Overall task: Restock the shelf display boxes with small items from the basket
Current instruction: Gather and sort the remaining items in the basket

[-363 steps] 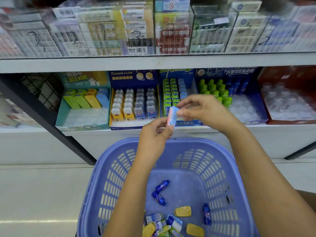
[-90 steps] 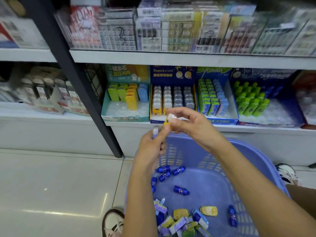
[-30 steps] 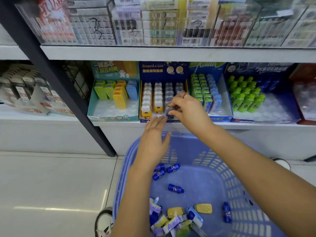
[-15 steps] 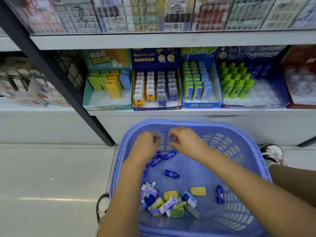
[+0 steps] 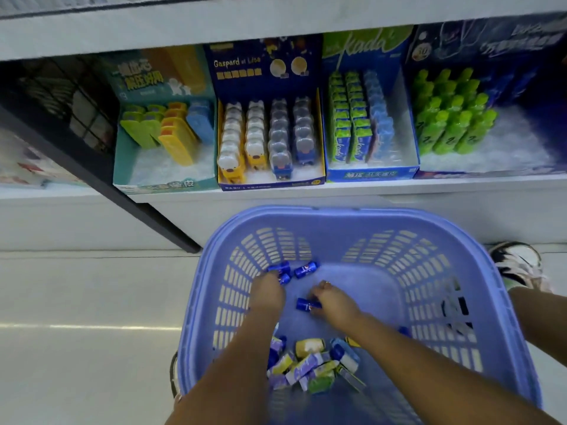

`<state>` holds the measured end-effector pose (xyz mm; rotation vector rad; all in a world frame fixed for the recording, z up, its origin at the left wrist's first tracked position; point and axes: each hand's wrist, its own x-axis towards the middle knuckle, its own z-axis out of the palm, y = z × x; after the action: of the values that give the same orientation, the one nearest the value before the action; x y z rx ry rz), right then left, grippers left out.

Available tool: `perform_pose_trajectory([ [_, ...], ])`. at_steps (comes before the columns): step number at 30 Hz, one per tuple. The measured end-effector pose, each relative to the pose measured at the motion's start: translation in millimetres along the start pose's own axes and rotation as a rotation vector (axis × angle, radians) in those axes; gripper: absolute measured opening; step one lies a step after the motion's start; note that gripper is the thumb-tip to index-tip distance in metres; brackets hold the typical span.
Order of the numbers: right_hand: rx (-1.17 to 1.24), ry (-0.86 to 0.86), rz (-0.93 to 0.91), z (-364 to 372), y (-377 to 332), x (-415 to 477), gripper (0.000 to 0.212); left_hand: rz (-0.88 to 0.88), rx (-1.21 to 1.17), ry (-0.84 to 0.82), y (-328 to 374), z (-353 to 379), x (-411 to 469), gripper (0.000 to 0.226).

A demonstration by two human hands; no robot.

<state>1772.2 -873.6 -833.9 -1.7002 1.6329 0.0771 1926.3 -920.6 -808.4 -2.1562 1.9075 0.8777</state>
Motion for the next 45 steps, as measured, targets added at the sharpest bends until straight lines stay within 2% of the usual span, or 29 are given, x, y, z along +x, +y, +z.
perform_pose_trajectory([
  [4, 0.004, -0.008, 0.002, 5, 3, 5, 0.026, -0.027, 0.235, 0.021, -3, 18, 6, 0.032],
  [8, 0.136, -0.047, 0.085, -13, 2, 8, 0.025, -0.030, 0.254, 0.022, -1, 22, 9, 0.035],
  [11, 0.217, -0.114, 0.091, -45, 3, 5, 0.021, -0.040, -0.008, -0.022, -1, 9, 8, 0.035],
  [13, 0.252, -0.133, 0.081, -71, 2, 0, 0.019, -0.041, -0.223, -0.123, 5, -6, 5, 0.034],
  [17, 0.468, -0.141, 0.102, -134, -5, -30, 0.019, -0.060, -0.750, -0.359, 41, -45, -22, 0.003],
  [19, 0.483, -0.092, 0.042, -167, -8, -51, 0.020, -0.057, -1.015, -0.413, 63, -64, -39, 0.017],
  [22, 0.613, 0.031, -0.074, -207, -15, -87, 0.020, 0.076, -1.243, -0.438, 92, -94, -66, 0.023],
  [25, 0.781, 0.148, -0.159, -233, -23, -121, 0.018, 0.273, -1.275, -0.417, 112, -115, -92, 0.011],
  [28, 0.892, 0.260, -0.262, -248, -34, -144, 0.013, 0.443, -1.218, -0.350, 122, -126, -111, 0.025],
  [30, 0.975, 0.330, -0.307, -253, -40, -153, 0.013, 0.500, -1.249, -0.294, 127, -132, -119, 0.022],
  [33, 1.049, 0.416, -0.323, -257, -45, -160, 0.015, 0.533, -1.285, -0.193, 134, -141, -125, 0.017],
  [38, 0.997, 0.531, -0.289, -269, -44, -159, 0.012, 0.546, -1.271, -0.104, 148, -142, -127, 0.012],
  [41, 0.928, 0.650, -0.323, -289, -38, -153, 0.015, 0.506, -1.304, -0.082, 153, -144, -123, 0.025],
  [45, 0.815, 0.764, -0.332, -328, -21, -144, 0.024, 0.444, -1.458, -0.160, 157, -148, -113, 0.037],
])
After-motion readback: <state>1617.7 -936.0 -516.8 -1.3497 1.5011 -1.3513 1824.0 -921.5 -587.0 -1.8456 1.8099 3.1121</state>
